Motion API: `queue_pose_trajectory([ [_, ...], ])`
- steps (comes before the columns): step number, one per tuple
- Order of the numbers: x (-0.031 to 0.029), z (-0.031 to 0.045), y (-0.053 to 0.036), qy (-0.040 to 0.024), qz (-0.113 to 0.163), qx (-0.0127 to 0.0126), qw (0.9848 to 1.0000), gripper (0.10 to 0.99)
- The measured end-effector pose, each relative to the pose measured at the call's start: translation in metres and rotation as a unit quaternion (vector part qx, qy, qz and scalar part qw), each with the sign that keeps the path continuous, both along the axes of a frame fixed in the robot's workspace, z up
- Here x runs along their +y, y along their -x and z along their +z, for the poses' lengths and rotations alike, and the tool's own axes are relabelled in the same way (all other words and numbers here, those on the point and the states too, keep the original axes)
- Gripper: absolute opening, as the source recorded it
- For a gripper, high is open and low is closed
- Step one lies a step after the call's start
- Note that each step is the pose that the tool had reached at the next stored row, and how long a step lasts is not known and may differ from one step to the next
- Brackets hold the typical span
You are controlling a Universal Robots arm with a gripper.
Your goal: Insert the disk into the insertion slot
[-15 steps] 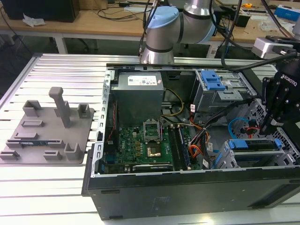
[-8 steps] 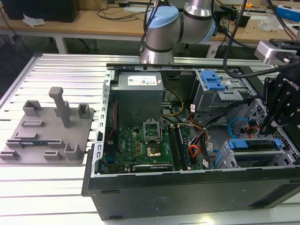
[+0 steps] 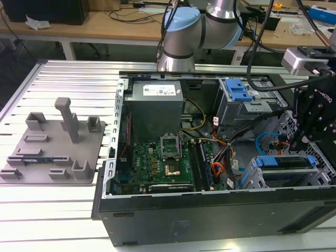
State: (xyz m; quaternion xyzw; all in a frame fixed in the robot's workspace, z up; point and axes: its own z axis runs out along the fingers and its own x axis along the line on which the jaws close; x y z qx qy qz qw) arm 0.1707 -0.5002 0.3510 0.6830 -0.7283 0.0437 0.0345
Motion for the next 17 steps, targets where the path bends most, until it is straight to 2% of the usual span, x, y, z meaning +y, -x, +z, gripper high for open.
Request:
queue_pose_trajectory([
  [2, 0.0, 0.0, 0.0, 0.0, 0.0, 0.0, 1.0, 0.169],
  [3, 0.0, 0.0, 0.0, -0.002, 0.0, -0.0001, 1.0, 0.169],
  [4, -0.0014, 0.0, 0.0001, -0.0115, 0.0, -0.001, 0.9999, 0.169],
  [5, -0.004, 0.0, 0.0, -0.0237, 0.0, -0.0018, 0.9997, 0.169],
  [6, -0.0064, 0.0, 0.0, -0.0303, 0.0, -0.002, 0.9995, 0.169],
  [7, -0.0085, 0.0, 0.0, -0.0324, 0.0, -0.002, 0.9995, 0.169],
  [14, -0.0098, 0.0, 0.0, -0.033, 0.0, -0.002, 0.9995, 0.169],
  [17, -0.0122, 0.0005, -0.0002, -0.033, 0.0, -0.002, 0.9995, 0.169],
])
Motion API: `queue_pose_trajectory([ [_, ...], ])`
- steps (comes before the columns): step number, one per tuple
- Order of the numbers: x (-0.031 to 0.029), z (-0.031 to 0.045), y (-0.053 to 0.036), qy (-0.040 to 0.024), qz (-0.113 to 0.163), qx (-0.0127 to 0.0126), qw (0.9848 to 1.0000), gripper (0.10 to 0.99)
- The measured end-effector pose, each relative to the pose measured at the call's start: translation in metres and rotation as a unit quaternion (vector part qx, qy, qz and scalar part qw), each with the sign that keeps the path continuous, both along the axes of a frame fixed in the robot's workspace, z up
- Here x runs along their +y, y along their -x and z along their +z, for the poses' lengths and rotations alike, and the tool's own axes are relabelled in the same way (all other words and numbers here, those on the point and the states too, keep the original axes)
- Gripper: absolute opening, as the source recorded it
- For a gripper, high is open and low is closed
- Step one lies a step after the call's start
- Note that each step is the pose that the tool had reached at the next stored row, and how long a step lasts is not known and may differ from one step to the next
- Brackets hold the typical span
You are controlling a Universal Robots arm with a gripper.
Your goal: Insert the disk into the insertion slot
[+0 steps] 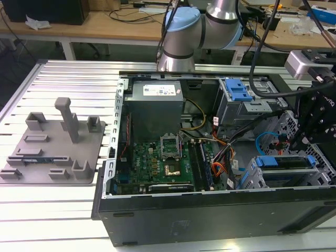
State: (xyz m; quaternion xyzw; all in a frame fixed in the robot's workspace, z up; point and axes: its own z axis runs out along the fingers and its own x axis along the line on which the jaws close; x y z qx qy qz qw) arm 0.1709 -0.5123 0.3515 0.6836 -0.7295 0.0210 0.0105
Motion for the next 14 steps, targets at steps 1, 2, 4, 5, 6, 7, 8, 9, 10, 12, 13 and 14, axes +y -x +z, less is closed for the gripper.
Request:
queue_pose_trajectory([
  [1, -0.0011, 0.0001, -0.0001, 0.0, 0.0, 0.0, 1.0, 0.169],
  [2, -0.002, 0.0001, -0.0001, 0.0, 0.0, 0.0, 1.0, 0.169],
  [4, -0.0047, 0.0001, -0.0003, 0.0, 0.0, 0.0, 1.0, 0.169],
  [5, -0.0067, 0.0001, -0.0002, -0.0003, 0.0, 0.0, 1.0, 0.169],
  [6, -0.0093, 0.0001, -0.0001, -0.0008, 0.0, 0.0, 1.0, 0.169],
  [7, -0.0111, 0.0001, -0.0002, -0.0013, 0.0, -0.0005, 1.0, 0.169],
  [8, -0.0113, 0.0001, -0.0002, -0.0015, 0.0, -0.0008, 1.0, 0.169],
  [9, -0.0113, 0.0, -0.0002, -0.0016, 0.0, -0.001, 1.0, 0.169],
  [10, -0.0114, 0.0001, -0.0002, -0.0015, 0.0, -0.001, 1.0, 0.169],
  [12, -0.0114, 0.0001, -0.0002, -0.0016, 0.0, -0.001, 1.0, 0.169],
  [13, -0.0114, 0.0001, -0.0002, -0.0015, 0.0, -0.001, 1.0, 0.169],
  [14, -0.0122, -0.0001, -0.0001, -0.0015, 0.0, -0.001, 1.0, 0.169],
])
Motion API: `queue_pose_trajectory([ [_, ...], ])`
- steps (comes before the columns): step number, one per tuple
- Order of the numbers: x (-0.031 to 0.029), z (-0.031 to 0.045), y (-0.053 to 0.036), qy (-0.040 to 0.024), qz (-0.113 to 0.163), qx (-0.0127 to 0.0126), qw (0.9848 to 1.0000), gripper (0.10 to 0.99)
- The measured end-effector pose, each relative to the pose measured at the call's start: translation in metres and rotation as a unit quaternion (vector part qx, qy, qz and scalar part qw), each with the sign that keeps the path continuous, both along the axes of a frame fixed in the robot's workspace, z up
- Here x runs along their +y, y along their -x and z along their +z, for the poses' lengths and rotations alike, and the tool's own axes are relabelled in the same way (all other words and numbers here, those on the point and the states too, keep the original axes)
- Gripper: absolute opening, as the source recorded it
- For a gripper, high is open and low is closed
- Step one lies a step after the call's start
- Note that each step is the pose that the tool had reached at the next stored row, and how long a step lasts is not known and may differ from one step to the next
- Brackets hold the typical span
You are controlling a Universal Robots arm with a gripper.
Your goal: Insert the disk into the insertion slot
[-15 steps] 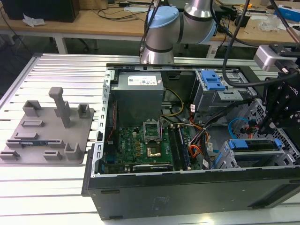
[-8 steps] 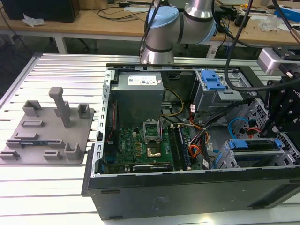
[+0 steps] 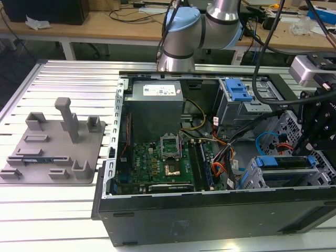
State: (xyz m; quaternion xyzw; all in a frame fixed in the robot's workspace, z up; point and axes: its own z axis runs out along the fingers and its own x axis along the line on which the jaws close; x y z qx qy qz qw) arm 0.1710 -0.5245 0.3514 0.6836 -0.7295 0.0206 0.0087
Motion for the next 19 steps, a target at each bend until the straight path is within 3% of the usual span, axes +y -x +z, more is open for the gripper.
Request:
queue_pose_trajectory([
  [19, -0.0012, -0.0049, 0.0005, 0.0, 0.0, 0.0, 1.0, 0.169],
])
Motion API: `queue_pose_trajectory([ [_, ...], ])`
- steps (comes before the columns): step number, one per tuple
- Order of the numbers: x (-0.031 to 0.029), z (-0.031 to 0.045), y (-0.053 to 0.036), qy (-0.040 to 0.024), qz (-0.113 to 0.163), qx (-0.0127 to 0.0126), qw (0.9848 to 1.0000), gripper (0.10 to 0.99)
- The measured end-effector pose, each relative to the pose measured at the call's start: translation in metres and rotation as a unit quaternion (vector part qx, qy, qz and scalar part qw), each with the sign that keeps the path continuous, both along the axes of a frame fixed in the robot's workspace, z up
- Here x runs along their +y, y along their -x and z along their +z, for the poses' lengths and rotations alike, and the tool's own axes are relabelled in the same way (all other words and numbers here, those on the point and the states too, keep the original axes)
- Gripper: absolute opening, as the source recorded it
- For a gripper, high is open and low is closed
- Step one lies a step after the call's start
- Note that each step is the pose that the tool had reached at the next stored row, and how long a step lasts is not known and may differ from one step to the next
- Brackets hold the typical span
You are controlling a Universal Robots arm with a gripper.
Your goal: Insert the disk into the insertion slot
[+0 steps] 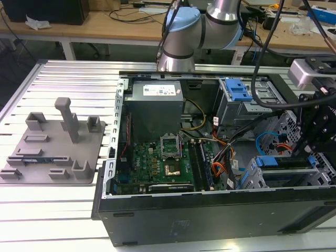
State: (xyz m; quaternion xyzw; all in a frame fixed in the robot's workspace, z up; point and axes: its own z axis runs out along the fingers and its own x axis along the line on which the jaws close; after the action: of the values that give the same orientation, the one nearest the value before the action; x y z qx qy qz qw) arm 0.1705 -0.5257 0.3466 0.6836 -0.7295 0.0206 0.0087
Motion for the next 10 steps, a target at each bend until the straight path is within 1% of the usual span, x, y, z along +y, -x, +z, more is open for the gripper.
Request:
queue_pose_trajectory([
  [10, 0.0, -0.0045, 0.0, 0.0001, 0.0, 0.0, 1.0, 0.169],
])
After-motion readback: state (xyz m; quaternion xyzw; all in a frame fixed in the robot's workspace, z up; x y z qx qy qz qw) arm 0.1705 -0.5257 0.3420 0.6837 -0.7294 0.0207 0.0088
